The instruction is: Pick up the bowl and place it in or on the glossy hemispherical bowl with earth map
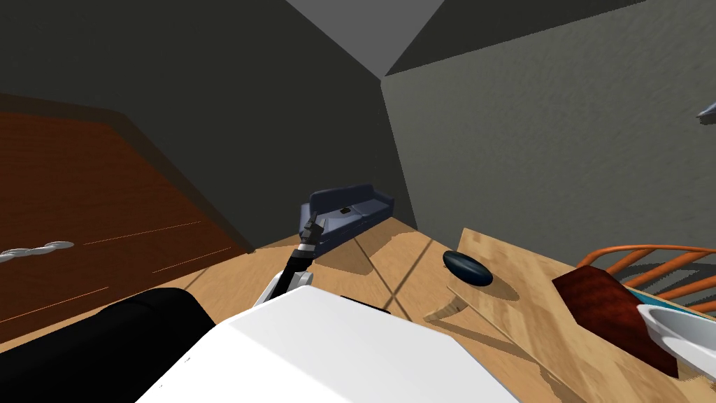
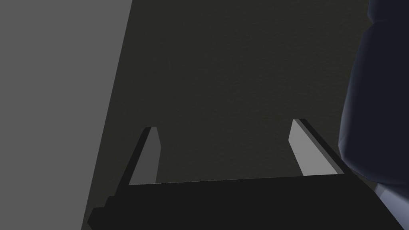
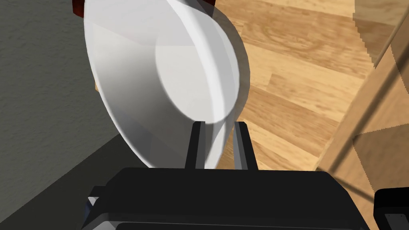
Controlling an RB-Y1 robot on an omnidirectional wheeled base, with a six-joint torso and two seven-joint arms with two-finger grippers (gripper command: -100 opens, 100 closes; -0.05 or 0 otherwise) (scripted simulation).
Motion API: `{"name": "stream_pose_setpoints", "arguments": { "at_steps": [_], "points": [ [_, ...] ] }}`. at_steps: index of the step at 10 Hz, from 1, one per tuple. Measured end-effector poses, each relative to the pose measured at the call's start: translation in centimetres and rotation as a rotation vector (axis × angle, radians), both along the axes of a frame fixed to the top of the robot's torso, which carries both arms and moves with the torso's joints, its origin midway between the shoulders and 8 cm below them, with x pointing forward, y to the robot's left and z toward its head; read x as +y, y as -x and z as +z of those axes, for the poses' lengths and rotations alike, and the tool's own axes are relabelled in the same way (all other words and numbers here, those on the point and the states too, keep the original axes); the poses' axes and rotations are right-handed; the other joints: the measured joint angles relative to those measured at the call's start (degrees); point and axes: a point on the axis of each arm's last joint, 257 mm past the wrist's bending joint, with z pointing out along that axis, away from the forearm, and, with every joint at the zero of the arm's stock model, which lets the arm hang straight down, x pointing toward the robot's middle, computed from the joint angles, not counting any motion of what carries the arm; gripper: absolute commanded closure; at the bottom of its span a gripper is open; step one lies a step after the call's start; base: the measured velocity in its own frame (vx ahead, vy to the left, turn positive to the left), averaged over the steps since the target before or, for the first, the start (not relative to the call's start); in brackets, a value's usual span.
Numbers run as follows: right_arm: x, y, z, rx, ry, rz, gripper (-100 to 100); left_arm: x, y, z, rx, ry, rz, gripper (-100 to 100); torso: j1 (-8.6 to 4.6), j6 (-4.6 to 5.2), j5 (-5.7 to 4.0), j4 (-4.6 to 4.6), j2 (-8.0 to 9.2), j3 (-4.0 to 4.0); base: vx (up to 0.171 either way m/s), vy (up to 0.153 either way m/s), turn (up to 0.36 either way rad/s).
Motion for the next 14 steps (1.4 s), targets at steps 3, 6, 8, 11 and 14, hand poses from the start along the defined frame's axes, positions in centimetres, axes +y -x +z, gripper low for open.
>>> {"name": "stream_pose_setpoints", "arguments": {
  "at_steps": [3, 6, 8, 11, 14],
  "points": [
    [-0.4, -1.4, 2.8, 0.024, 0.037, 0.036, 100, 0.0, 0.0, 0.0, 0.000, 0.000, 0.000, 0, 0.08, -0.04, 0.09, 0.00, -0.16, -0.07, 0.044, 0.029, -0.004],
    [0.3, -2.3, 3.5, 0.042, 0.031, 0.061, 100, 0.0, 0.0, 0.0, 0.000, 0.000, 0.000, 0, -0.03, -0.07, 0.07, 0.00, -0.23, -0.10, 0.087, -0.006, 0.021],
    [2.0, -3.0, 2.3, 0.060, -0.019, 0.086, 100, 0.0, 0.0, 0.0, 0.000, 0.000, 0.000, 0, 0.05, -0.16, 0.06, -0.10, -0.63, -0.34, 0.132, 0.019, 0.064],
    [4.5, -3.2, -0.3, 0.081, -0.103, 0.112, 100, 0.0, 0.0, 0.0, 0.000, 0.000, 0.000, 0, 0.16, -0.03, 0.16, -0.03, -0.38, -0.20, 0.077, 0.022, 0.032],
    [6.2, -2.5, -2.2, 0.100, -0.152, 0.127, 100, 0.0, 0.0, 0.0, 0.000, 0.000, 0.000, 0, 0.17, 0.02, 0.22, 0.05, -0.15, -0.05, 0.053, 0.009, 0.026]
  ]
}}
